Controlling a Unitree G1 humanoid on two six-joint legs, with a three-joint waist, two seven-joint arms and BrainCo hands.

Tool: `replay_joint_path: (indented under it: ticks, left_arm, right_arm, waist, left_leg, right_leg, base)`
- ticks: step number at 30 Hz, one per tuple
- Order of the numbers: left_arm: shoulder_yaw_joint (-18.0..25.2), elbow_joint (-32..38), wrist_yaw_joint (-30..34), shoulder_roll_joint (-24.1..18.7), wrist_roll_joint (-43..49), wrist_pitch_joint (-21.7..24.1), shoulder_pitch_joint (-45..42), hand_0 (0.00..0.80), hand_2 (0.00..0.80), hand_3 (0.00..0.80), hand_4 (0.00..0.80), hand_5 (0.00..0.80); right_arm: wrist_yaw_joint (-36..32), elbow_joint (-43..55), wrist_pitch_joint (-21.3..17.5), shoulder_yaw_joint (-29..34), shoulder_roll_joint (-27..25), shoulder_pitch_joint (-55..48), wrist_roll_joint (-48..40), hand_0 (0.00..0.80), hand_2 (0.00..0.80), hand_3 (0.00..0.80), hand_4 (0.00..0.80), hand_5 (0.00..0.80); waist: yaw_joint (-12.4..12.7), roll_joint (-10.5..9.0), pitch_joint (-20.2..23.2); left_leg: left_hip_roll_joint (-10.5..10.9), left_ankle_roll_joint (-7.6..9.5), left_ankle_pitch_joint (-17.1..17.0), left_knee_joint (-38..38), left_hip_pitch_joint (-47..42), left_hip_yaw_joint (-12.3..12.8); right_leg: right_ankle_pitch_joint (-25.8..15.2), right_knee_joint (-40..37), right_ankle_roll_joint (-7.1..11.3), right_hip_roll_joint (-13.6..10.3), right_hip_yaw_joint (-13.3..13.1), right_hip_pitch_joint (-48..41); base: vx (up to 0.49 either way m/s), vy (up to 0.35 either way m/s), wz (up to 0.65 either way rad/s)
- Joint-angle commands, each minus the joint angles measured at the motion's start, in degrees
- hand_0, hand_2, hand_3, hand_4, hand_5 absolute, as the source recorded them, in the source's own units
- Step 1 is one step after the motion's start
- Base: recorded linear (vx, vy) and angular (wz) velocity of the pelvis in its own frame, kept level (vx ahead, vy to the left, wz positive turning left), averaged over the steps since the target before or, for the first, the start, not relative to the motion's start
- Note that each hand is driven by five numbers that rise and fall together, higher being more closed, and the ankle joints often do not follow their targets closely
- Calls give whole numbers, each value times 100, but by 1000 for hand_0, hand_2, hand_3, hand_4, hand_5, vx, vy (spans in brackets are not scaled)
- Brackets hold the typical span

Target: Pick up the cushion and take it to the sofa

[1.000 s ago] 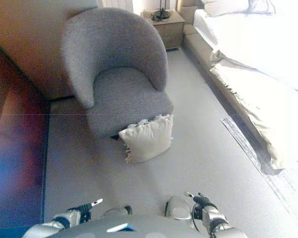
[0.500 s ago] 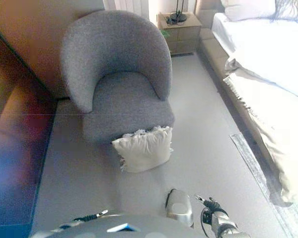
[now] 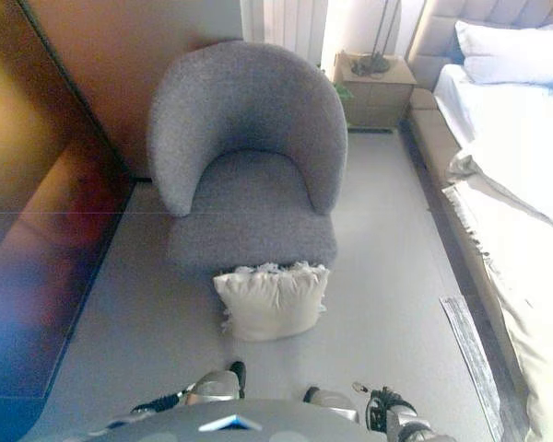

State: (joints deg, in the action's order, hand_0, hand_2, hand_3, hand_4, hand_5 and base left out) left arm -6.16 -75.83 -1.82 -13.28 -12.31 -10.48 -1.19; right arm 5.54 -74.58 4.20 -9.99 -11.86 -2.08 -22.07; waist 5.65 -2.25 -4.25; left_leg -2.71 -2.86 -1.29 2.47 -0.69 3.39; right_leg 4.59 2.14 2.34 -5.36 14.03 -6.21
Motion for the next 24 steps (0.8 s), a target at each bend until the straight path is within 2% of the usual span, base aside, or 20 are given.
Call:
replay_joint_path:
  ticks: [1, 3, 5, 7, 8, 10, 14, 17, 20, 22, 24]
  left_arm:
    - [-198, 30, 1, 131, -59, -71, 131, 0, 0, 0, 0, 0]
    - [-239, 73, -117, 50, -246, -205, 202, 0, 0, 0, 0, 0]
    - [-248, 81, -163, -37, -440, -269, 293, 0, 0, 0, 0, 0]
    - [-266, 79, -141, -139, -521, -274, 337, 0, 0, 0, 0, 0]
    - [-252, 51, -150, -203, -516, -253, 343, 0, 0, 0, 0, 0]
    - [-192, 24, -198, -284, -576, -243, 348, 0, 0, 0, 0, 0]
    - [2, -106, -210, -375, -646, -257, 499, 0, 0, 0, 0, 0]
    - [148, -158, -275, -436, -675, -299, 545, 0, 0, 0, 0, 0]
    - [273, -120, -399, -405, -882, -153, 352, 0, 0, 0, 0, 0]
    - [331, -72, -525, -349, -991, 9, 223, 0, 0, 0, 0, 0]
    - [382, -37, -726, -318, -1098, 143, 169, 0, 0, 0, 0, 0]
  right_arm:
    - [242, -1, 18, 29, -128, 346, -133, 0, 0, 0, 0, 0]
    - [264, -44, 88, 40, -70, 286, 58, 0, 0, 0, 0, 0]
    - [246, -100, -53, 34, -19, 213, 154, 0, 0, 0, 0, 0]
    - [268, -72, -295, 41, -2, 189, 174, 0, 0, 0, 0, 0]
    - [268, 29, -305, 56, -13, 216, 331, 0, 0, 0, 0, 0]
    - [264, 162, -295, -7, -39, 267, 581, 0, 0, 0, 0, 0]
    - [127, 195, -242, -81, -68, 328, 615, 0, 0, 0, 0, 0]
    - [-32, 327, -101, -139, -106, 348, 1025, 0, 0, 0, 0, 0]
    - [-159, 387, -150, -233, -136, 295, 1481, 0, 0, 0, 0, 0]
    - [-240, 362, -185, -258, -139, 242, 1523, 0, 0, 0, 0, 0]
    - [-347, 286, -298, -261, -123, 200, 1619, 0, 0, 0, 0, 0]
  waist:
    - [-25, 69, -67]
    - [-125, 27, -29]
    - [-207, -24, 3]
    - [-270, 31, 14]
    - [-285, 52, -1]
    - [-281, 39, -16]
    - [-282, -18, -34]
    - [-351, -116, -110]
    - [-497, -144, -117]
    - [-544, -151, -109]
    - [-585, -192, -91]
  left_leg:
    - [-200, -58, -231, -89, 467, -85]
    - [-124, 87, -45, -39, 355, -51]
    - [10, 284, 109, -74, 259, -47]
    - [71, 449, 219, -161, 117, -144]
    - [90, 505, 275, -186, 40, -181]
    - [127, 572, 357, -177, -6, -154]
    - [188, 598, 461, -148, -49, -19]
    - [69, 439, 536, -205, -238, 331]
    - [-173, 218, 566, -331, -512, 746]
    - [-285, 151, 613, -355, -627, 841]
    - [-385, 122, 646, -311, -608, 808]
  right_leg:
    - [403, 531, 28, 67, -399, -178]
    - [405, 1003, 152, 12, -477, -74]
    - [81, 1769, 376, -22, -594, 276]
    - [-309, 2857, 558, 65, -724, 914]
    - [-408, 3350, 559, 84, -770, 1191]
    - [-458, 3569, 506, 27, -749, 1395]
    - [-498, 2370, 394, -230, -560, 1270]
    - [-1162, 978, 575, -932, -289, 1131]
    - [-1525, 190, 799, -1268, -257, 1009]
    - [-1461, -6, 839, -1237, -324, 918]
    - [-1281, -3, 842, -1131, -507, 894]
  base:
    - [311, 142, -27]
    - [305, 125, -29]
    - [272, 115, -11]
    - [229, 104, -3]
    - [196, 67, -22]
    - [170, 25, -29]
    - [183, -113, -29]
    - [182, -253, -19]
    - [229, -221, -35]
    - [238, -234, -33]
    - [210, -300, -1]
